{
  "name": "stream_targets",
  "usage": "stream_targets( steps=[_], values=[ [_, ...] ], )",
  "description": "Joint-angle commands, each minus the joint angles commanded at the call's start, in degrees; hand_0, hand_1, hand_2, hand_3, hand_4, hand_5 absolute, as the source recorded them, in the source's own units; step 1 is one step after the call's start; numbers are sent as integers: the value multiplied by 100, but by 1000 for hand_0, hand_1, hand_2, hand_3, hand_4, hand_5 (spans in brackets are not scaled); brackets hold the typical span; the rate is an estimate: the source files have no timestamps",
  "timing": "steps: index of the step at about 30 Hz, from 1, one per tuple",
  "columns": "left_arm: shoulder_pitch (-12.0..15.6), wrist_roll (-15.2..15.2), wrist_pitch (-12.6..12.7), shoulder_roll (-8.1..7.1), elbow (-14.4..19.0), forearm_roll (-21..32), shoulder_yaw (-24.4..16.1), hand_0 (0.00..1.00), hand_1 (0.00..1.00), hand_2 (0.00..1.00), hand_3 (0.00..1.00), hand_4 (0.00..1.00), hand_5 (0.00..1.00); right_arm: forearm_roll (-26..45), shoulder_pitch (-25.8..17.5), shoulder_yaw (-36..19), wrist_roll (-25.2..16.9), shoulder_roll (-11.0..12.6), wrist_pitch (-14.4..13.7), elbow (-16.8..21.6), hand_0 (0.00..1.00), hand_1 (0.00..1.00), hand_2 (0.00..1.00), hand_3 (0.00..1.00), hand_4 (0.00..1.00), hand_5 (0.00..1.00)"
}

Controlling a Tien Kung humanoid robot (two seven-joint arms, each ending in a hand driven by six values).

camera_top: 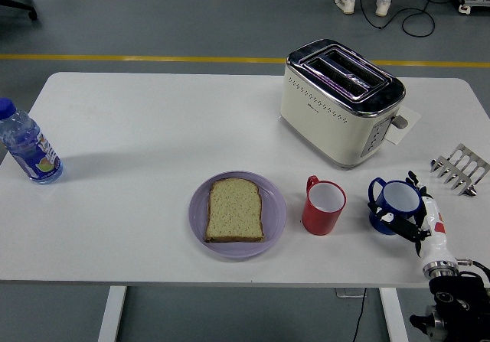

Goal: Pick up the cup,pour liquid into bread,place the cup on the desk

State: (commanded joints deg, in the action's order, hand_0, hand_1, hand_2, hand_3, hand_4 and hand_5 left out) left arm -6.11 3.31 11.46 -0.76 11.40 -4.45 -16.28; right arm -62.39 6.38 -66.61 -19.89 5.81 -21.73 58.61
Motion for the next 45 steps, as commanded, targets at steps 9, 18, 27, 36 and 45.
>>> stream_targets(
  steps=[9,18,27,36,45],
  values=[
    [2,1,2,4,0,1,7,632,642,652,505,241,855,123,46,69,-92,-6,-42,-105,966,887,951,998,967,119],
    [5,1,0,5,-1,7,14,632,641,652,505,241,855,117,154,249,-173,28,-191,-229,887,784,871,897,949,119],
    [10,1,0,10,-2,9,3,632,642,652,505,241,855,136,256,340,-264,32,-299,-338,855,745,820,854,921,108],
    [6,2,0,16,-4,-4,1,633,642,652,505,241,855,307,289,329,-446,27,-518,-401,670,631,678,710,828,49],
    [34,3,0,20,-4,-8,4,633,641,652,505,241,855,396,221,97,-694,60,-706,-280,589,582,617,633,806,34]
  ],
)
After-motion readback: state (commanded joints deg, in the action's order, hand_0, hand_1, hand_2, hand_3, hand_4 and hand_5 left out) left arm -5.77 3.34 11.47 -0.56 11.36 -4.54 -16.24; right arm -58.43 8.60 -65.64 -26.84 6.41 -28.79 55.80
